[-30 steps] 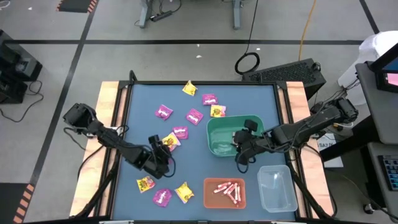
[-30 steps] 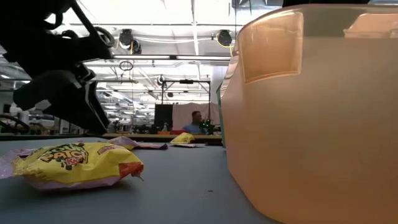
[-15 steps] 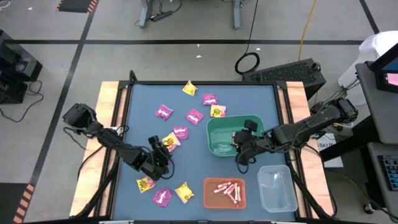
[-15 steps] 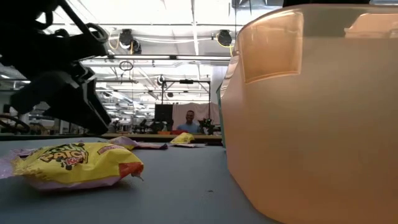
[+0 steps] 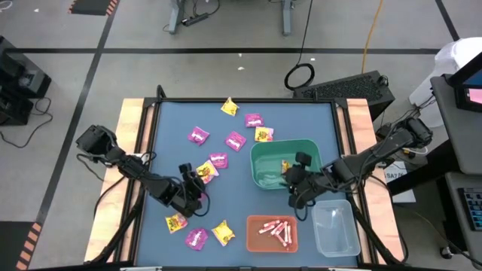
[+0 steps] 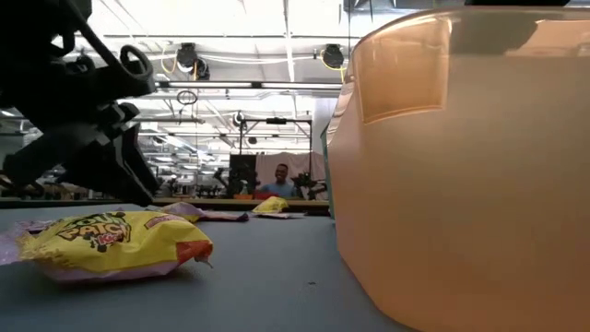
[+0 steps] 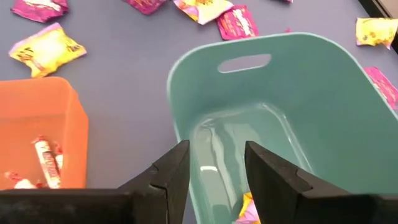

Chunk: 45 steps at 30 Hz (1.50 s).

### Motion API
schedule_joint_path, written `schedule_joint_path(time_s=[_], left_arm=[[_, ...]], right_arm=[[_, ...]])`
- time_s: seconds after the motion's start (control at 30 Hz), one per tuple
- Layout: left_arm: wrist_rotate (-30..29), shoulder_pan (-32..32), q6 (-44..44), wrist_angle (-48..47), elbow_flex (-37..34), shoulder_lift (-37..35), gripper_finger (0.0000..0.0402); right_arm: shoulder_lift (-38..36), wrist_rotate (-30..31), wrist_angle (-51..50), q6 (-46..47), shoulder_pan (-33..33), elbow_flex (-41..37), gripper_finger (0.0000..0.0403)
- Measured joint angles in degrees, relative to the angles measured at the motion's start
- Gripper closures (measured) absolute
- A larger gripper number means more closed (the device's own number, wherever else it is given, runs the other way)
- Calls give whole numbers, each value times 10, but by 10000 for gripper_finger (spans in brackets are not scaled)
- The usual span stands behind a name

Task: Sort candy
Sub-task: Put the yellow candy pack into the green bin

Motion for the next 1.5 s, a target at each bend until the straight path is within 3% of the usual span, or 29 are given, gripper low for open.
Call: schedule_joint_path(time_s=[0.17,0.33,0.9,1.1,1.37,1.5], left_arm=[[0,3,1,12,0,0,253],[-1,5,1,21,0,1,263],[-33,12,0,36,0,51,223],[-4,29,3,36,1,51,271],[18,43,33,34,1,51,390],[18,41,52,32,5,51,396]], right_arm=[[0,2,6,-3,2,0,259],[0,2,6,-5,2,0,259],[0,2,6,-5,2,0,259],[0,2,6,-5,2,0,259],[0,-2,9,-5,2,0,259],[0,-4,28,-18,8,0,259]])
